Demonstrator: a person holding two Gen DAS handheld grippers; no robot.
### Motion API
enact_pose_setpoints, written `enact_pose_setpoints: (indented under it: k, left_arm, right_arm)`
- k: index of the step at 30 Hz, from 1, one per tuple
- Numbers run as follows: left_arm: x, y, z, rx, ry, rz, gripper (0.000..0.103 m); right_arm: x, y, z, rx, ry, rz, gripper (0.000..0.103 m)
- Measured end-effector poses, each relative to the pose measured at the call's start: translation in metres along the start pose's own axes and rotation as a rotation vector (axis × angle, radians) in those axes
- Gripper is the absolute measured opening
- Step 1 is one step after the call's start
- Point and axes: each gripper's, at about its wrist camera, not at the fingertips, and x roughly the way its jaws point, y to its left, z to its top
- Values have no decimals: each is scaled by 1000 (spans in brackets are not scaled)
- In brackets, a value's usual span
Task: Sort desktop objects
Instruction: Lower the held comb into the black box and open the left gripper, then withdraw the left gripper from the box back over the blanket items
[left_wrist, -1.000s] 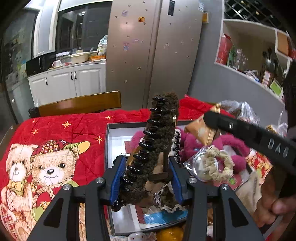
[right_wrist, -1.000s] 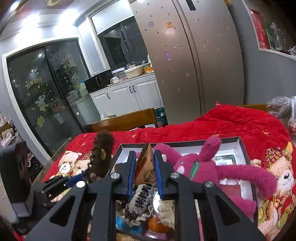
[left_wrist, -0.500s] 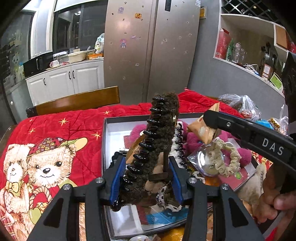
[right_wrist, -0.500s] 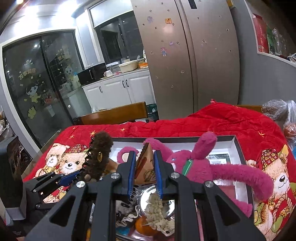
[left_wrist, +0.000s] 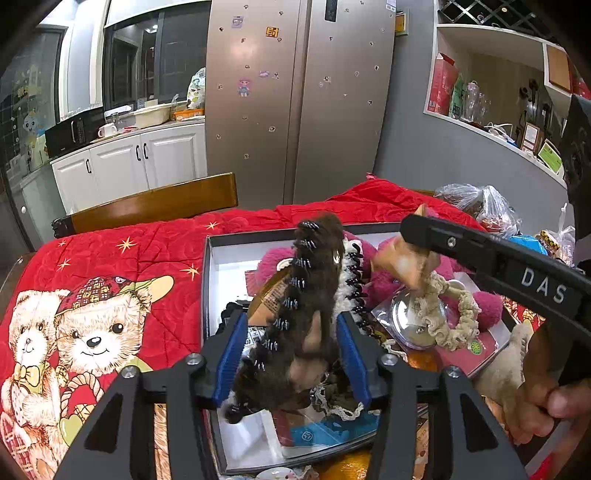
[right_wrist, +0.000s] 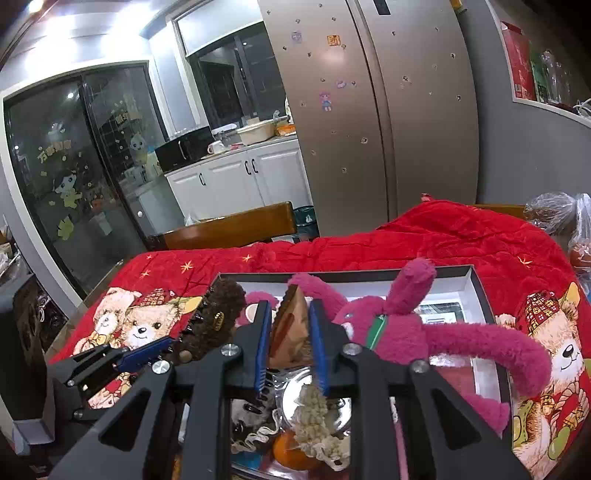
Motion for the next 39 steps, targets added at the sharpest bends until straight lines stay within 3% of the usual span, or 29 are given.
enact_pose_setpoints:
  k: [1,2,4,8,15,25,36,39]
  left_arm:
    - [-1,0,0,2,-6,7,64]
    - [-1,0,1,6,-13,12,71]
    - [-3,0,1,11,-24,16,74]
    - [-6,1,3,7,-33,35,83]
    - [-5,10,5,-29,-12,71,83]
    - [-33,11,15,-39,-62,46,83]
    - [-132,20,18,-126,-231,-54,85]
    - [-157,19,13,-123,-274,-33,87]
  right_arm:
    - [-2,1,1,2,-9,-3,34]
    - [-4,1,1,3,-19,-1,51]
    - [-12,3,3,0,-53,2,75]
    - [-24,6,7,-4,-90,32,89]
    - [-33,6,13,17,-100,55,102]
    - [-47,10,22,17,-75,71,103]
    - [-157,34,16,-68,-200,41,103]
    - [-193,41,7,-87,-249,29,103]
